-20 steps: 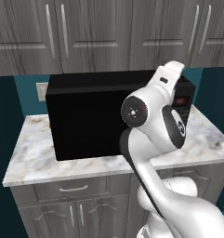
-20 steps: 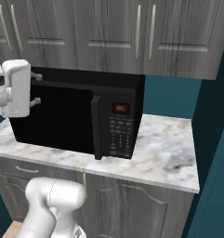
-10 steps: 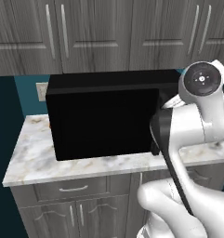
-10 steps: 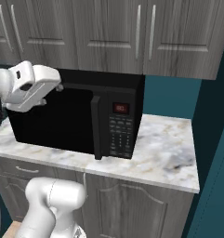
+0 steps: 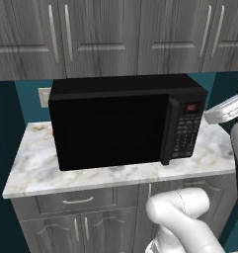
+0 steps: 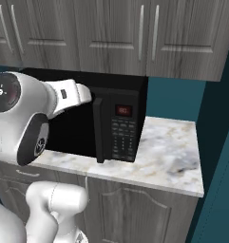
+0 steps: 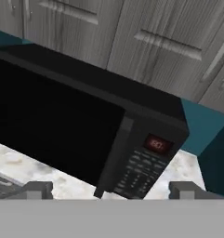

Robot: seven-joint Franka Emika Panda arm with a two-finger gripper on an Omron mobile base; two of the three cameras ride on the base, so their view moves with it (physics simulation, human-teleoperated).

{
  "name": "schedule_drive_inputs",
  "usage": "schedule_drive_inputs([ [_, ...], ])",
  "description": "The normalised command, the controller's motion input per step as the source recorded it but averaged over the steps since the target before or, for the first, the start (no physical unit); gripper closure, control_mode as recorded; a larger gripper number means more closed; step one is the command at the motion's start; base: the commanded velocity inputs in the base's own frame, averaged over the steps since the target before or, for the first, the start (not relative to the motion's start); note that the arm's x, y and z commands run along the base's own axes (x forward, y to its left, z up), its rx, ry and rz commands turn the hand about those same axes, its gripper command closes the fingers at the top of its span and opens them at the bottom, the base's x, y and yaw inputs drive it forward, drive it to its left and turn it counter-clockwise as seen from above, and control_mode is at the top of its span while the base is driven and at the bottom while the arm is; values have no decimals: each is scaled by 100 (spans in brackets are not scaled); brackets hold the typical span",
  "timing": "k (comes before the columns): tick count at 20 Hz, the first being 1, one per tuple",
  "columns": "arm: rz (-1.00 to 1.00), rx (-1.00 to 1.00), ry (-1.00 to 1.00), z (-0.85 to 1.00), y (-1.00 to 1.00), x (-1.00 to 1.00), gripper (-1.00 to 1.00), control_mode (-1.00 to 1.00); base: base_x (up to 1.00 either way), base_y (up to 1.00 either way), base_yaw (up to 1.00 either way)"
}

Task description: Close all open cabinet doors.

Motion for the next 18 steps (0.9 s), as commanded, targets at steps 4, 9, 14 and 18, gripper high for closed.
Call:
schedule_drive_inputs([
  [4, 26, 22, -36, -48, -2, -36, -100, -100, 0, 0, 0],
  [9, 10, 7, -30, -22, 0, -21, -100, -100, 0, 0, 0],
  [14, -3, 0, 0, 0, 0, 2, -100, -100, 0, 0, 0],
  [18, -1, 0, 0, 0, 0, 11, -100, -100, 0, 0, 0],
])
